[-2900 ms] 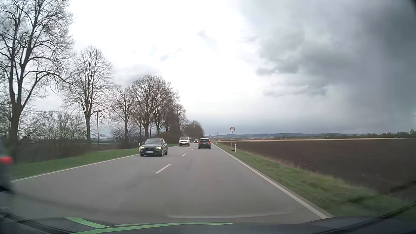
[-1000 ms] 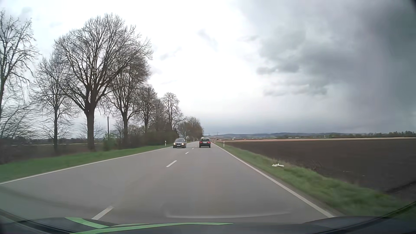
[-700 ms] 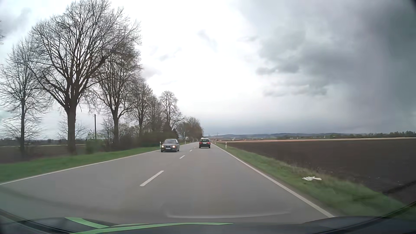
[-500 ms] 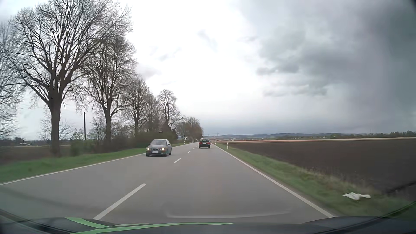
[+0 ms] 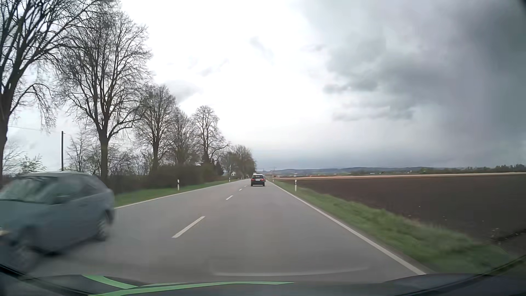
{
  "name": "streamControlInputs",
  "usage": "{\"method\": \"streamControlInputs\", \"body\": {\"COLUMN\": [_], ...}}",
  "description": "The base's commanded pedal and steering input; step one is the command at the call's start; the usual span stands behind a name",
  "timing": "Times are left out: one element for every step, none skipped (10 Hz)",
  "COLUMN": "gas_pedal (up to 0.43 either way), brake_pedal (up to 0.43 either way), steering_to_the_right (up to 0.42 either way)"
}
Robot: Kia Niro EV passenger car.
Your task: Follow the waypoints while adhering to traffic rules and regulations
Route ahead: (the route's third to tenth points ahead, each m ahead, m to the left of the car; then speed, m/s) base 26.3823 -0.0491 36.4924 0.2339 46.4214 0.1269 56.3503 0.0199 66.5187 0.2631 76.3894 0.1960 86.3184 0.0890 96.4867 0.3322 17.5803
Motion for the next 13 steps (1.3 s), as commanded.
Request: {"method": "streamControlInputs", "body": {"gas_pedal": [0.138,0.138,0.138,0.138,0.138,0.138,0.138,0.138,0.138,0.138,0.138,0.138,0.138], "brake_pedal": [0.000,0.000,0.000,0.000,0.000,0.000,0.000,0.000,0.000,0.000,0.000,0.000,0.000], "steering_to_the_right": [0.000,0.000,0.000,0.000,0.000,0.000,0.000,0.000,0.000,0.000,0.000,0.000,0.000]}}
